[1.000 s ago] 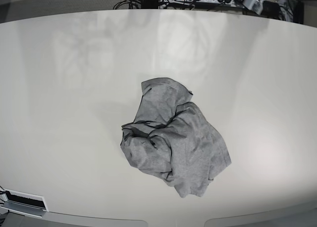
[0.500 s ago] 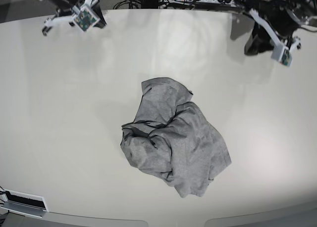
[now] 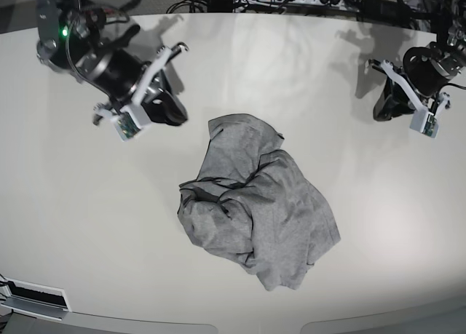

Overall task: Layout the t-shirt on the table in an organized manner, then fold the t-shirt properly
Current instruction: 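Reach the right gripper to the crumpled grey t-shirt and grasp its edge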

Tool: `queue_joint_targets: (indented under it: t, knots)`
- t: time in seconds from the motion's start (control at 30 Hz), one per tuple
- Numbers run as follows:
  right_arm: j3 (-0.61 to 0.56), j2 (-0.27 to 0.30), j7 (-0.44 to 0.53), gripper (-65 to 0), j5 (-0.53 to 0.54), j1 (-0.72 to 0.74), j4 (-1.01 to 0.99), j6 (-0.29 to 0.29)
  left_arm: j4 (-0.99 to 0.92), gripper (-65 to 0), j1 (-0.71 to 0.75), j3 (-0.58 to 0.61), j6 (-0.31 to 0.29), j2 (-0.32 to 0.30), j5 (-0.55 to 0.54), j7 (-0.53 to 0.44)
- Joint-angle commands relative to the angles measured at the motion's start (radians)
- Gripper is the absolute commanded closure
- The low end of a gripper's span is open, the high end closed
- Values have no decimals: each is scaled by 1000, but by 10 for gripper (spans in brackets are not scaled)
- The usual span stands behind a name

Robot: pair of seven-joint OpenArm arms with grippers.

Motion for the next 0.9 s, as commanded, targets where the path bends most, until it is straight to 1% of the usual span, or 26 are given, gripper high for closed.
queue_joint_targets:
  t: [0.0,0.1,0.17,0.2,0.3,0.33,0.37,0.4,0.5,0.53,0.57,0.6,0.67,0.73,0.77,0.8,0.83,0.87]
  knots:
    - [-6,-14,29,-130,19,33,-14,15,-16,0,-26,9,-24,-20,-18,-29]
    - [-45,-57,28,-194,17,110,-114,39,-103,0,-91,71,-97,-46,-18,-32]
    - [-81,-79,26,-236,-7,163,-177,36,-141,0,-137,115,-118,-63,-18,-51]
    - [-100,-89,25,-265,-34,188,-211,19,-154,0,-159,135,-117,-68,-17,-56]
    - [-144,-111,26,-349,-111,259,-319,-81,-179,0,-222,174,-117,-76,-13,-56]
    - [-153,-115,26,-363,-111,283,-359,-100,-183,0,-243,177,-114,-76,-10,-56]
    - [-158,-121,26,-364,-110,306,-397,-112,-185,0,-260,178,-114,-76,-11,-56]
    - [-159,-127,26,-364,-111,326,-432,-121,-185,-13,-275,178,-114,-77,-11,-55]
    - [-159,-145,26,-364,-111,377,-518,-120,-185,-212,-301,177,-114,-83,-11,-55]
    - [-159,-151,26,-364,-111,390,-544,-121,-185,-268,-306,178,-114,-85,-14,-54]
    - [-159,-156,26,-364,-110,401,-570,-120,-185,-311,-309,178,-113,-85,-19,-48]
    - [-159,-162,26,-364,-106,412,-595,-117,-185,-332,-313,178,-114,-84,-19,-47]
    - [-159,-183,26,-364,-103,432,-650,-93,-185,-334,-314,178,-114,-84,-19,-48]
    - [-159,-208,26,-357,-106,451,-709,-70,-185,-334,-315,178,-114,-84,-19,-48]
    - [-159,-220,26,-336,-111,460,-733,-67,-185,-334,-315,178,-113,-84,-18,-48]
    - [-159,-233,26,-291,-121,467,-751,-71,-185,-334,-315,178,-114,-85,-18,-48]
    - [-159,-238,24,-220,-145,473,-757,-72,-185,-334,-314,178,-114,-88,-18,-48]
    - [-159,-239,11,-125,-169,479,-757,-62,-185,-334,-314,178,-114,-92,-18,-47]
